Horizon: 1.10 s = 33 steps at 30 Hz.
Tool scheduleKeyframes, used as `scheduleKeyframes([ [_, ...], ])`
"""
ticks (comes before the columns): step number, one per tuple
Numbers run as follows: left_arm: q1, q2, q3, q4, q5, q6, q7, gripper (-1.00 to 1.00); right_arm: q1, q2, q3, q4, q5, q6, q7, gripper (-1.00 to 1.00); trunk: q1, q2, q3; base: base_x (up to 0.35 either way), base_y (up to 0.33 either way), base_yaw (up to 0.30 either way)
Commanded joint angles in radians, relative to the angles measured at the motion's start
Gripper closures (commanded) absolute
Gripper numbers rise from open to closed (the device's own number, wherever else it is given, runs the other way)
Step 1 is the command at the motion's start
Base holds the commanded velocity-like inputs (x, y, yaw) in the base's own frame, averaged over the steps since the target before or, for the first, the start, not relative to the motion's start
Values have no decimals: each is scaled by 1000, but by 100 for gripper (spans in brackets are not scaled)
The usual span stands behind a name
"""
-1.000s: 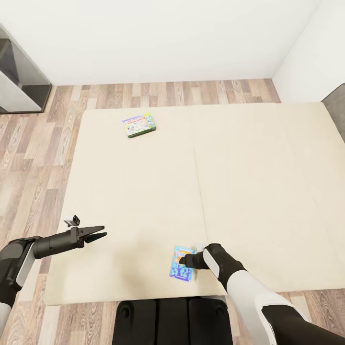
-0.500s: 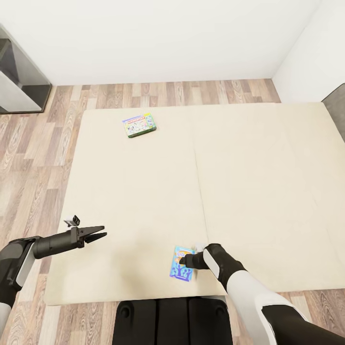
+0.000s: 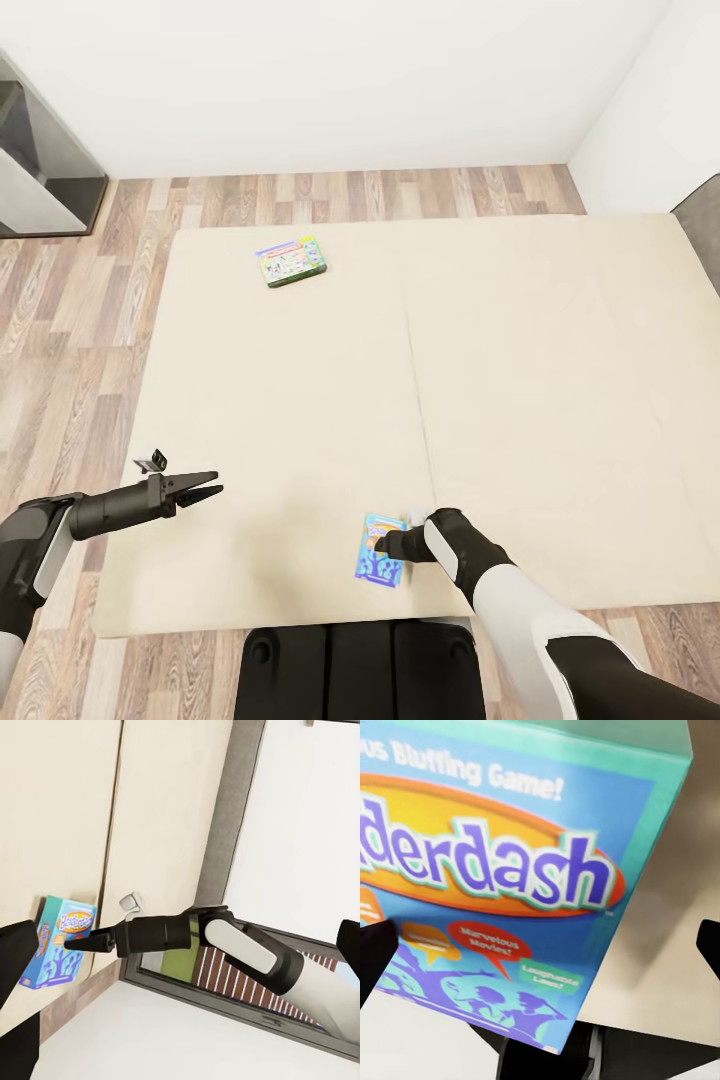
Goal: Put all the toys in the child's room - the three board games (two on the bed and one on the table), the two jigsaw puzzles on the table, and the tennis ball on the table - inside the toy box on the table in the child's room.
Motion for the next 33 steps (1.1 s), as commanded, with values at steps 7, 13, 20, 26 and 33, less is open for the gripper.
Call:
scheduleKeyframes([
  [7,-1,0,0,0,0,10,-3,-100,2,1,-7,-1,10,-20,6,-100,2,0,-1,0,6,0],
  [13,-1,0,-1,0,-1,10,-3,-100,2,1,-6,-2,13,-20,64,-100,2,0,-1,0,0,0],
  [20,-1,0,-1,0,-1,10,-3,-100,2,1,-6,-11,17,-21,127,-100,2,0,-1,0,0,0],
  [26,-1,0,-1,0,-1,10,-3,-100,2,1,-6,-12,17,-21,132,-100,2,0,-1,0,0,0],
  [33,-1,0,-1,0,-1,10,-3,-100,2,1,-6,-13,16,-21,133,-100,2,0,-1,0,0,0],
])
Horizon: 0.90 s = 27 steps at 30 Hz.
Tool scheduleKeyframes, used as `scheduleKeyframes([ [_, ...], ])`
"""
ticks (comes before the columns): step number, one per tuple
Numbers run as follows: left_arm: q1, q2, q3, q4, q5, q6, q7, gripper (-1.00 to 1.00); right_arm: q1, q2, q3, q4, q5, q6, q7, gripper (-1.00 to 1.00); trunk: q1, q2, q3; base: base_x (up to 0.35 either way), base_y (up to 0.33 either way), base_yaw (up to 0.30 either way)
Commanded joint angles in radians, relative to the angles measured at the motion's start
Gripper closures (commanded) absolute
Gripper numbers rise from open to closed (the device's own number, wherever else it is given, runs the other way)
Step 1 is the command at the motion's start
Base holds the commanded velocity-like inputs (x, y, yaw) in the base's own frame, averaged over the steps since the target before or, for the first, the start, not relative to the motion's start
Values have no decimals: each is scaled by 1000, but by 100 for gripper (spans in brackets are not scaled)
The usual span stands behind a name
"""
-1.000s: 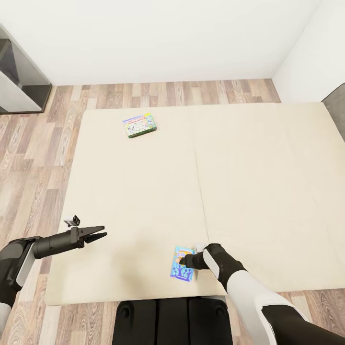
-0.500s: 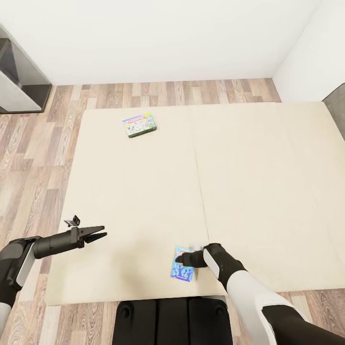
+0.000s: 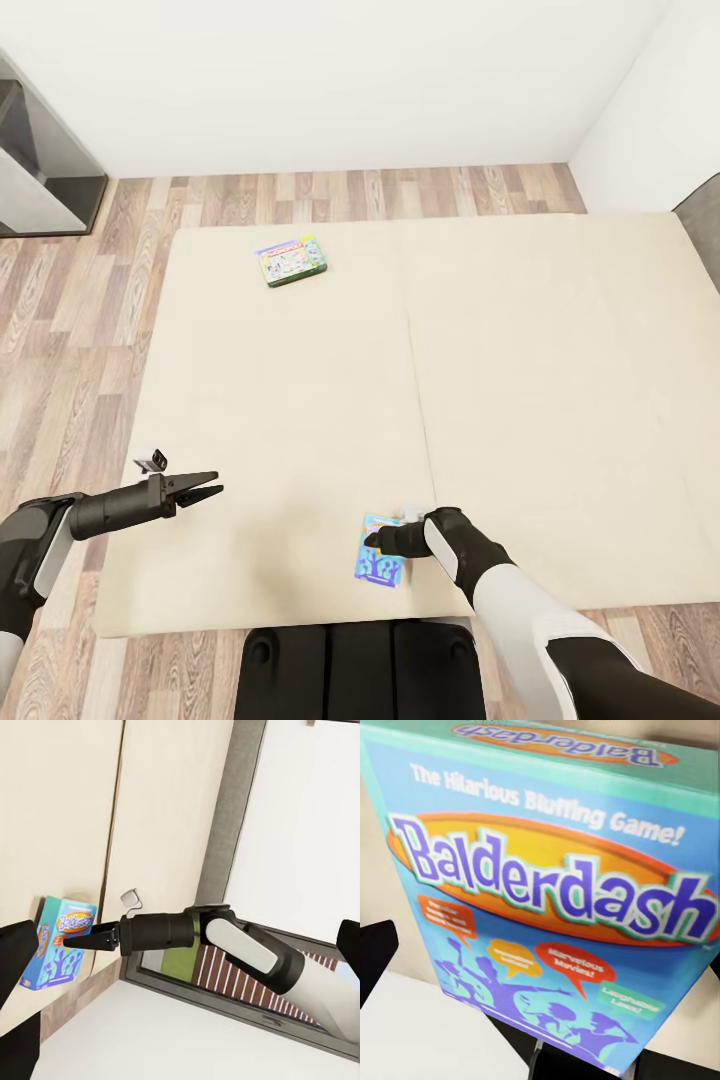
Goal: Put all the toys in the child's room - the three board games (two on the bed and one on the table), the two jigsaw puzzles on the table, and the tennis ball on the table - inside the toy box on the table in the child's room.
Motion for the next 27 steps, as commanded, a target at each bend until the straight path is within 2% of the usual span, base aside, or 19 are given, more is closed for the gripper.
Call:
scheduleKeyframes([
  [1,0,0,0,0,1,11,-3,-100,0,0,-1,-1,-8,6,-2,-100,1,-2,-1,0,0,0],
  [12,0,0,0,0,1,11,-3,-100,0,0,-1,-1,-8,6,0,-100,1,-2,-1,0,16,0],
  [27,0,-1,0,0,1,11,-3,-100,0,0,-1,-1,-8,6,37,-100,1,-2,-1,0,10,0],
])
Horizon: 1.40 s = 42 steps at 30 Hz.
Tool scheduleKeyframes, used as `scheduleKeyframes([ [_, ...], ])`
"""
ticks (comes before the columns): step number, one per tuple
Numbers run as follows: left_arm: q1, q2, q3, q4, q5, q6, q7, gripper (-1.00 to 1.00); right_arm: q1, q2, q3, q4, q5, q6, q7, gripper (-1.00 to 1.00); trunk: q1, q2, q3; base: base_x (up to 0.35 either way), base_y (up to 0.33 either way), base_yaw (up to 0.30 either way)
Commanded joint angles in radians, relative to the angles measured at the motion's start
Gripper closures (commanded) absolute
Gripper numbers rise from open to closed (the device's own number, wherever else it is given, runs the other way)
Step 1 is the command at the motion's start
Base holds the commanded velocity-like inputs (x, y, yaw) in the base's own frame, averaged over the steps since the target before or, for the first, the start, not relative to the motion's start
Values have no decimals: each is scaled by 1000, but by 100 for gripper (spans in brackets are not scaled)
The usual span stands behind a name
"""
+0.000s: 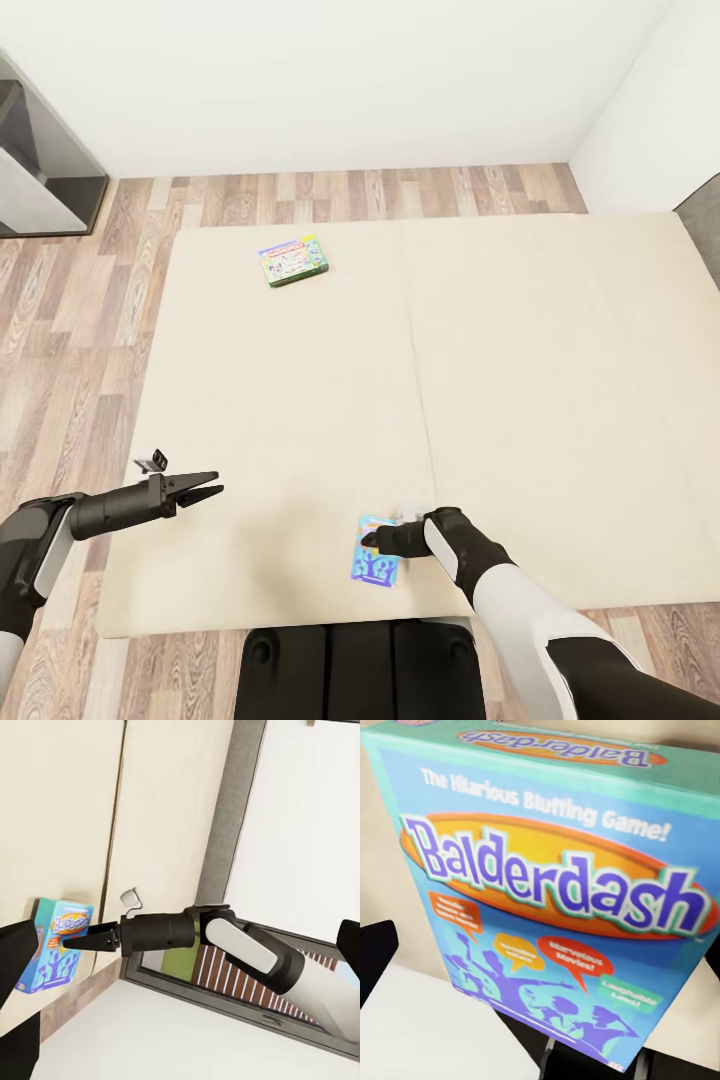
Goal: Put all the toys in the child's room - the three board games (two on the bed and one on the table), the two jigsaw puzzles on the table, and the tennis ball on the table - inside the toy box on the table in the child's room.
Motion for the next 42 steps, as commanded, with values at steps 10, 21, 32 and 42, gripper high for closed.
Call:
scheduleKeyframes([
  [10,0,1,0,0,1,11,-3,-100,0,0,-1,-1,-8,5,13,-100,1,-1,-1,0,0,0],
  [21,0,1,0,0,1,11,-3,-100,0,0,-1,-1,-7,5,14,-100,1,-1,-1,0,0,0],
  [32,0,1,0,0,1,11,-3,-100,0,0,0,-1,-7,5,14,-100,1,-1,-1,0,20,0],
  [42,0,1,0,0,1,11,-3,-100,0,0,0,-1,-7,5,14,-100,1,-1,-1,0,44,0],
])
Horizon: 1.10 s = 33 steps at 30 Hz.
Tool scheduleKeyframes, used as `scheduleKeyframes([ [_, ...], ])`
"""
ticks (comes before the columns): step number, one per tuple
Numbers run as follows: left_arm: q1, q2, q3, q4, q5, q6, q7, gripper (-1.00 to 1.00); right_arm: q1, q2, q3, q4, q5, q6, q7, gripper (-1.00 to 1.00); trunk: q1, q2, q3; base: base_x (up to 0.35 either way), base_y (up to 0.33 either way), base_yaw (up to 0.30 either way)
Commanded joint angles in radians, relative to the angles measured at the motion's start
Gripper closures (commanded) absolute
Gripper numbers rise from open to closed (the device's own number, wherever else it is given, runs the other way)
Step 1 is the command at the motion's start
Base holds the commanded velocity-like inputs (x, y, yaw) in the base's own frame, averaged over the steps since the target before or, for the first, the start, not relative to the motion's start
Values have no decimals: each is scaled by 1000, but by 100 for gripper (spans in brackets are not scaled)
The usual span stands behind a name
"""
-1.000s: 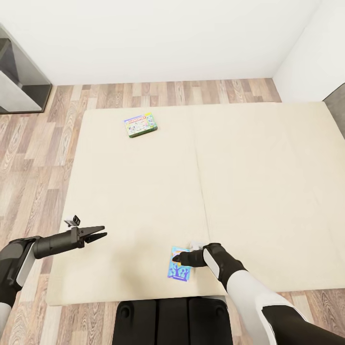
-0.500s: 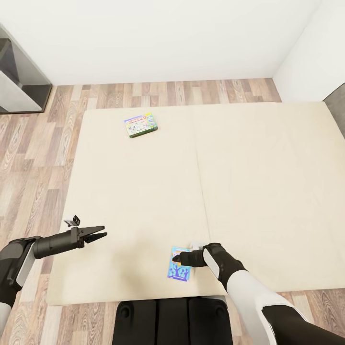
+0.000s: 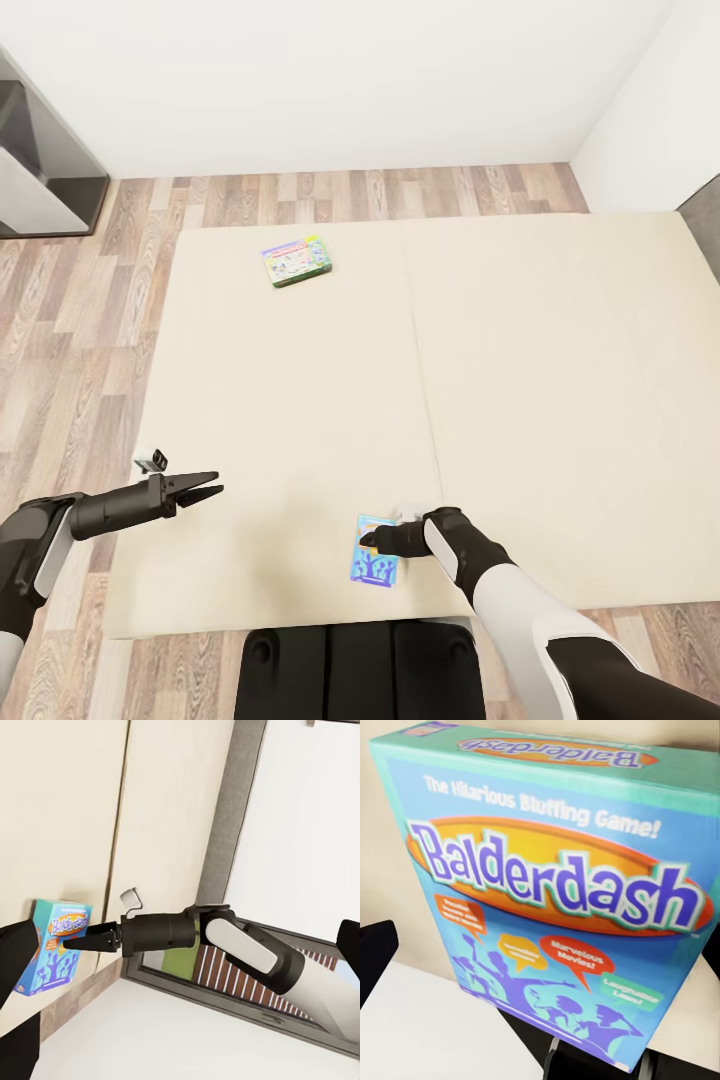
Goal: Put all the toys in the child's room - the three board games (two on the bed and one on the table), the two jigsaw puzzles on the table, and the tennis ball on the table - inside the toy box on the table in the child's room.
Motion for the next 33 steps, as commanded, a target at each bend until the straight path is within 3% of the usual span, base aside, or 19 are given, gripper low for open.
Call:
scheduleKeyframes([
  [1,0,0,0,0,1,11,-3,-100,0,0,-1,-1,-8,6,-2,-100,1,-2,-1,0,40,0],
  [33,0,-1,0,0,1,11,-3,-100,0,0,-1,-1,-6,6,-2,-100,1,-2,-1,0,25,0],
])
